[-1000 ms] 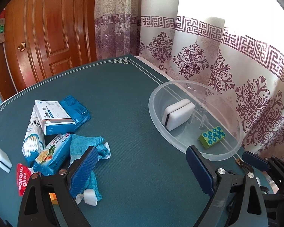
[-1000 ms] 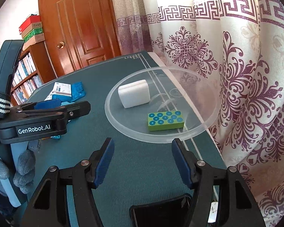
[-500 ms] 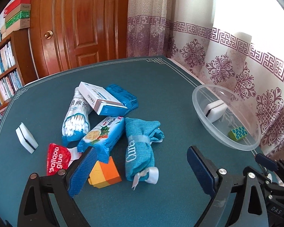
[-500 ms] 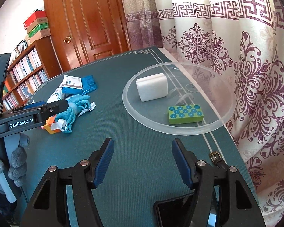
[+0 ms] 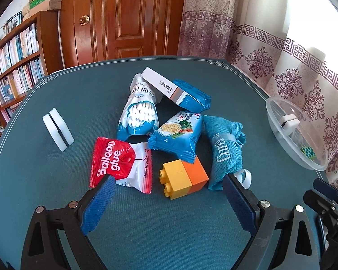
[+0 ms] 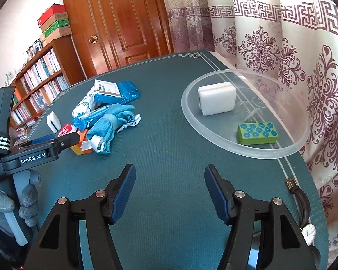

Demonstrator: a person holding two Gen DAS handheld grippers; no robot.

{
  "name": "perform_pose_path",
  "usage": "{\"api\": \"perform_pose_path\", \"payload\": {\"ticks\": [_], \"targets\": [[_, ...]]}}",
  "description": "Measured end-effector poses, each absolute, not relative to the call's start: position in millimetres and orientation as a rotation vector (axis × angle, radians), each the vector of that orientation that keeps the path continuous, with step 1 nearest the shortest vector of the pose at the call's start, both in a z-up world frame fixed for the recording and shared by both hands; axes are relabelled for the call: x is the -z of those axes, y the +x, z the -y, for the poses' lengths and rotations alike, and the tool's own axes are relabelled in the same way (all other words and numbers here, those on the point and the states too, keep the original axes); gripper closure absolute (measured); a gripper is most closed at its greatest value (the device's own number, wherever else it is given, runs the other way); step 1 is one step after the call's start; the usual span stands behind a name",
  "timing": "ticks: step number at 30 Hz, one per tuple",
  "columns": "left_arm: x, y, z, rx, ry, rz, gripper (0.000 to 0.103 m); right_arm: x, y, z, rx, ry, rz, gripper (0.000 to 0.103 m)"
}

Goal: Organize objects
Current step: 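Move the right gripper back and grasp the teal rolled cloth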

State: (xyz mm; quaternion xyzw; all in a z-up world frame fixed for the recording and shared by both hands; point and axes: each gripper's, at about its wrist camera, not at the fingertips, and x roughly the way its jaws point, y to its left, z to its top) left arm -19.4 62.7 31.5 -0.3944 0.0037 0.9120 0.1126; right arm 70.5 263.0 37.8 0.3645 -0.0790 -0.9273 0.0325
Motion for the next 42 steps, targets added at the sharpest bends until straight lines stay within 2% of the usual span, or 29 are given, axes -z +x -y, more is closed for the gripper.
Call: {"api": "perform_pose_path", "payload": {"ticks": [23,42], "targets": [[-18.7,-11.0,-23.8,-2.674,-1.183,0.063,0.005,-29.0,-47.6,-195.6,2.639,1.212,0.376,0.038],[-16.0,-9.6,-26.1,-2.675,-1.185,0.053,0.005,-14.2,-63.6,-189.2,2.608,1.260,0.385,0.040]]}}
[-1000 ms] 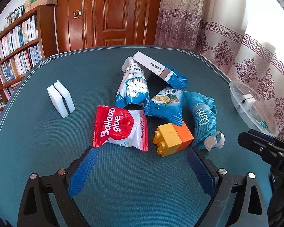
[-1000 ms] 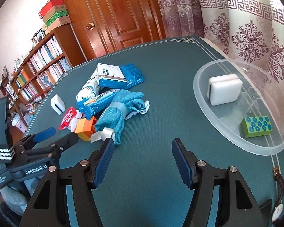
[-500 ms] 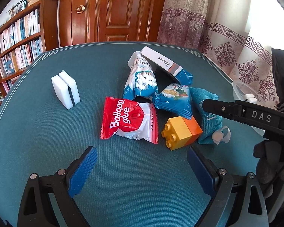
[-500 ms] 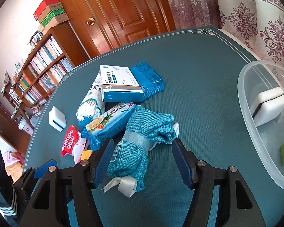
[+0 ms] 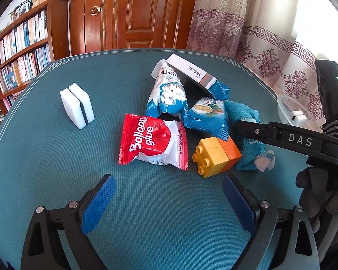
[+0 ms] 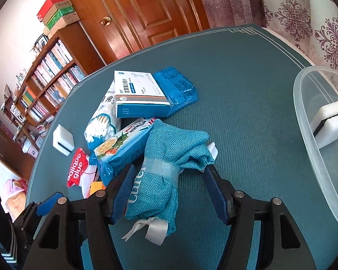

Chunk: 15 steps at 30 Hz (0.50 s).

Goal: Organize objects
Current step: 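Move the right gripper back and grasp the teal rolled cloth, then lift the teal cloth with the right gripper while the left grasps the orange-yellow brick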

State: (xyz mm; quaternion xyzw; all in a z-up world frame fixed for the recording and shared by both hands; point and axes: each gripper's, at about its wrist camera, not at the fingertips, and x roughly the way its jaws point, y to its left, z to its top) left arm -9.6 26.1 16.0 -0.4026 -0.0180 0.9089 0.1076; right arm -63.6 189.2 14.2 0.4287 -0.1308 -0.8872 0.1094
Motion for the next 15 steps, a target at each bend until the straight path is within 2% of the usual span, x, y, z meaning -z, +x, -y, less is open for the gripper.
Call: {"api": "perform_pose_path", "payload": {"ticks": [3,5,7,15], "targets": [[-16.3,-9.2,-28.1,-2.677,-1.185,0.043,0.005,-15.9,-58.9,-190.4,2.594,1.249,0.379,0.047],[-16.7,-8.8,-29.9,-2.678,-1.184,0.034,0.005,-18.9,-53.3,-191.2,2.584,1.229,0.369,0.059],[-17.3,-8.4,-32.2,-2.678,-1.182,0.023,0.005,-21.6,-46.8,-192.6,2.584,1.215,0.353,0.065],[-19.7,-7.0,-37.9,-2.679,-1.177,-0.003,0.005,-22.2,-30.9,-203.0,2.582,1.208,0.358,0.066]]}}
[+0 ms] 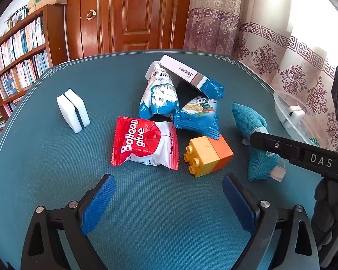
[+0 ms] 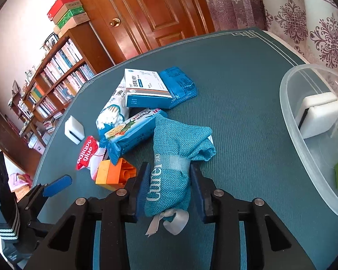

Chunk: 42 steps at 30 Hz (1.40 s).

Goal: Organize objects
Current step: 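Lift the teal cloth with the right gripper while the left grasps the orange-yellow brick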

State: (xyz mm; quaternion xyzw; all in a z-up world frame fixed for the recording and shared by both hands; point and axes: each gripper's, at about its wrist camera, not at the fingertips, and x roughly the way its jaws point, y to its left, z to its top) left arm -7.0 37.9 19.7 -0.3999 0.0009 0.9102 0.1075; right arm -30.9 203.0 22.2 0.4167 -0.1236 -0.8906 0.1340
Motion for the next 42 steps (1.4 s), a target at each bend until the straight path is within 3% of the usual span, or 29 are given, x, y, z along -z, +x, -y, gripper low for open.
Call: {"api": "perform_pose_path", "payload": {"ticks": [10,14,19,27,30,33,37,42], "targets": [[-24.4,-10.0,-49.8,-2.658,-1.164,-0.019,0.007,-28.2,18.9,-221.0,2.677,1.190,0.214,0.067],[-27.3,-14.9,-60.9,-2.629,-1.167,-0.007,0.011,-24.1,32.2,-233.7,2.684,1.195,0.267,0.066],[-21.4,-24.9,-76.2,-2.588,-1.216,-0.008,0.027,-20.4,38.6,-239.4,2.688,1.181,0.301,0.066],[-11.7,-38.5,-82.4,-2.598,-1.266,0.007,0.028,-19.6,41.4,-236.4,2.704,1.155,0.283,0.066],[-10.5,-39.3,-83.8,-2.621,-1.263,-0.017,0.038,-19.2,41.5,-236.3,2.702,1.155,0.292,0.065],[-11.0,-38.6,-81.9,-2.624,-1.257,-0.023,0.050,-18.8,41.7,-235.9,2.715,1.155,0.290,0.060],[-11.2,-33.1,-81.1,-2.616,-1.254,-0.033,0.050,-17.9,40.7,-235.3,2.728,1.164,0.274,0.052],[-15.3,-18.0,-81.1,-2.592,-1.234,-0.045,0.050,-14.6,38.3,-234.7,2.705,1.186,0.283,0.051]]}}
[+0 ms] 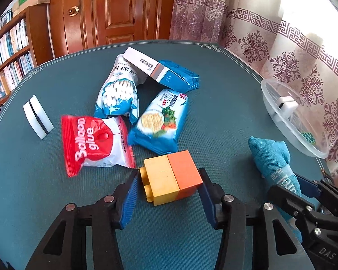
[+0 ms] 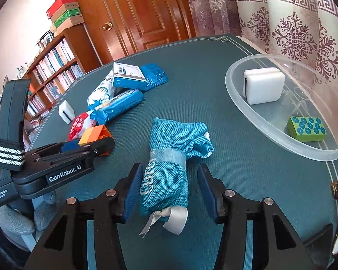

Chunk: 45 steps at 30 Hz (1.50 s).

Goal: Organize objects
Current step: 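Lift the teal cloth with the right gripper while the left grasps the orange-yellow brick, then carry the teal cloth with the right gripper into the bowl and release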

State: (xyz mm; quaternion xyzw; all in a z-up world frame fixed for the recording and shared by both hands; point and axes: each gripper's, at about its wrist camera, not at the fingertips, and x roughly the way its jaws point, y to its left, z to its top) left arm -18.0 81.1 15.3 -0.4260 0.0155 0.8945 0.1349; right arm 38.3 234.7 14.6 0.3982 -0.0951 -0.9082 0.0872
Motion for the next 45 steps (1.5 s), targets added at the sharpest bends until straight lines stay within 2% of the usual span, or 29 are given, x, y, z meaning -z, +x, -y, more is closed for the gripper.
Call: {"api": "perform_pose_path", "payload": {"ticks": [15,19,22,34,45], "targets": [[-25.2,6.8,-70.3,-2.586,-1.215,-0.025,0.050,-7.6,33.8,-232.3,2.684,1.209,0.288,0.052],[-25.9,8.6,-70.6,-2.585,-1.212,-0.026,0.050,-7.2,33.8,-226.1,2.676,1.216,0.238,0.062],[-26.7,10.5,-71.4,-2.584,-1.209,-0.030,0.050,-8.6,35.2,-224.4,2.682,1.208,0.221,0.064],[-34.7,12.6,-82.9,-2.571,-1.174,-0.062,0.050,-42.5,47.9,-247.7,2.751,1.085,0.291,0.065],[-38.9,12.4,-107.5,-2.532,-1.142,-0.106,0.050,-69.4,55.1,-316.7,2.964,1.057,0.326,0.065]]}}
